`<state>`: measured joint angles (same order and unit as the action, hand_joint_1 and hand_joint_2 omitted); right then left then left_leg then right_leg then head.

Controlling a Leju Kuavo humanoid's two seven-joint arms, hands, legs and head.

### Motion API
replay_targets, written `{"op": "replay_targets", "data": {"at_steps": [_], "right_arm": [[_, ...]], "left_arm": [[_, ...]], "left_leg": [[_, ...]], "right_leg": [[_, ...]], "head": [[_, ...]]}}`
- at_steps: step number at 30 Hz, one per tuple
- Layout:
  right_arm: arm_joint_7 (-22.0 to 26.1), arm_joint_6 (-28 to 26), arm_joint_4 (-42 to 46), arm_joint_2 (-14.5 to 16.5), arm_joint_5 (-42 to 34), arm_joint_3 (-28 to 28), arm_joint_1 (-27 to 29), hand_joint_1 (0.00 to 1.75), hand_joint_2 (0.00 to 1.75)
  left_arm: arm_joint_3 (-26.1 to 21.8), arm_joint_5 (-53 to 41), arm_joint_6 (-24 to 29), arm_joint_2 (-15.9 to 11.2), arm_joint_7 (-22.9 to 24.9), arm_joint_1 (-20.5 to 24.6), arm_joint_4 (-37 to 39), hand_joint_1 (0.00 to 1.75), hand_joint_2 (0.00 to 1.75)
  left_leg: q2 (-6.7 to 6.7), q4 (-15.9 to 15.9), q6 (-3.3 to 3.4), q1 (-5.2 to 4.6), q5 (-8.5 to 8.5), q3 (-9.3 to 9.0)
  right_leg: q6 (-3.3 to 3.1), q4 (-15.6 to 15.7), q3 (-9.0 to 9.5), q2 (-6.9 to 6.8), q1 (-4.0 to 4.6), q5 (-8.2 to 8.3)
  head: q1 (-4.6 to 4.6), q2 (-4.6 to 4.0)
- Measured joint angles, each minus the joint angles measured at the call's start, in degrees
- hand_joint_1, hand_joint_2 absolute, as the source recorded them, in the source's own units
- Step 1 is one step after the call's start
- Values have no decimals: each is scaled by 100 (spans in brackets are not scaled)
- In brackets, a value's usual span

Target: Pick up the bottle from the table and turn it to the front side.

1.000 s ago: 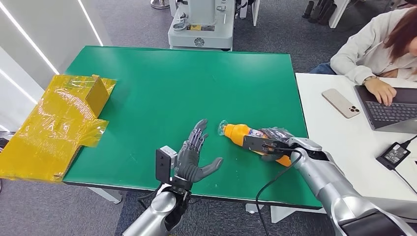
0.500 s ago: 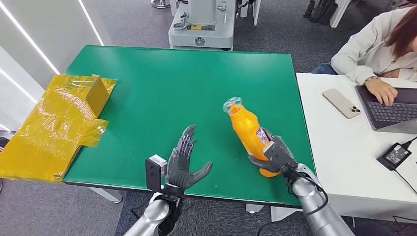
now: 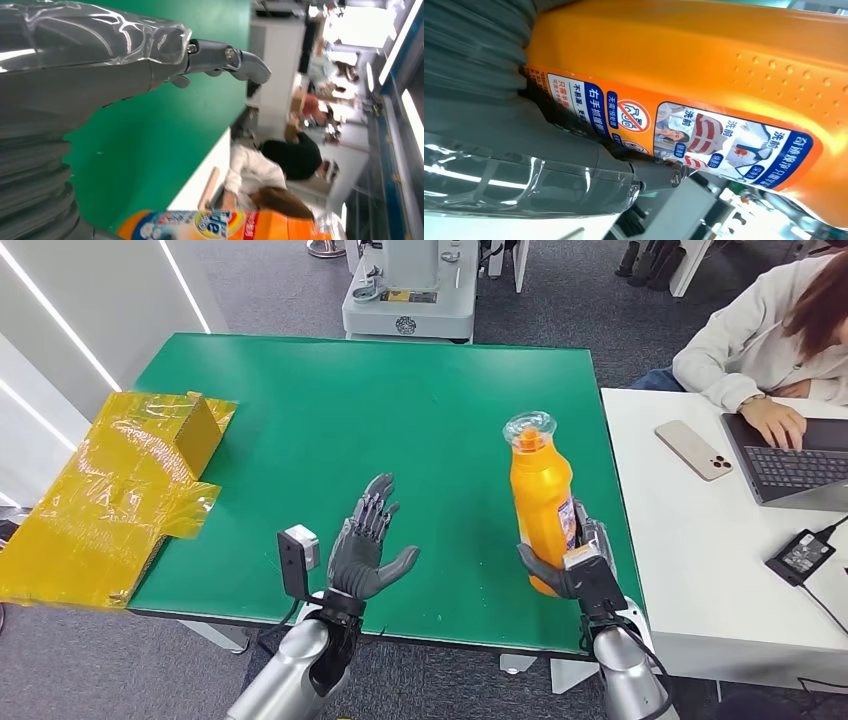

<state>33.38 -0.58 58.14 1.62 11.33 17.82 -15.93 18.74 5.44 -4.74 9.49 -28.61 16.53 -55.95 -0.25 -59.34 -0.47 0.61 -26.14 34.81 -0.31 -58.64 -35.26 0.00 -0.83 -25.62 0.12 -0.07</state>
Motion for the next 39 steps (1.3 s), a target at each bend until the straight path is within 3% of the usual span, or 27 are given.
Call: {"op": "replay_targets", "data": {"at_steps": [9, 13, 18, 27, 39], "right_arm": [[120, -50, 172, 260, 355, 61, -233, 175, 175], [-22, 149, 162, 409, 681, 405, -611, 175, 175], [-263, 183, 45, 587, 820, 848, -1001, 175, 175], [-318, 197, -816, 711, 1018, 1286, -1550, 175, 175], [-366, 339, -1183, 689, 899, 1340, -1683, 170, 175]], "left_arm": [[-109, 205, -522, 60, 125, 752, 459, 0, 175], [-112, 608, -1040, 136, 393, 1450, 868, 0, 175], [-112, 847, -1213, 258, 758, 2055, 1124, 0, 175], [-102, 986, -1441, 433, 968, 2321, 1446, 0, 175], [-89, 821, -1238, 339, 922, 2337, 1457, 0, 175]], "left_leg": [[0, -1, -3, 0, 3, 4], [2, -4, -5, 0, 9, 8], [-1, -3, -7, 1, 16, 8], [-1, -5, -7, 0, 15, 11], [0, -5, -7, 0, 16, 10]], "right_leg": [[-1, -2, -3, 1, 0, 3], [-4, -4, -10, 4, 0, 9], [-4, -5, -9, 0, 1, 10], [-3, -3, -11, 3, 0, 10], [-3, -3, -11, 5, 0, 11]], "head": [[1, 0], [-1, 0], [-1, 0], [-1, 0], [-1, 0]]}}
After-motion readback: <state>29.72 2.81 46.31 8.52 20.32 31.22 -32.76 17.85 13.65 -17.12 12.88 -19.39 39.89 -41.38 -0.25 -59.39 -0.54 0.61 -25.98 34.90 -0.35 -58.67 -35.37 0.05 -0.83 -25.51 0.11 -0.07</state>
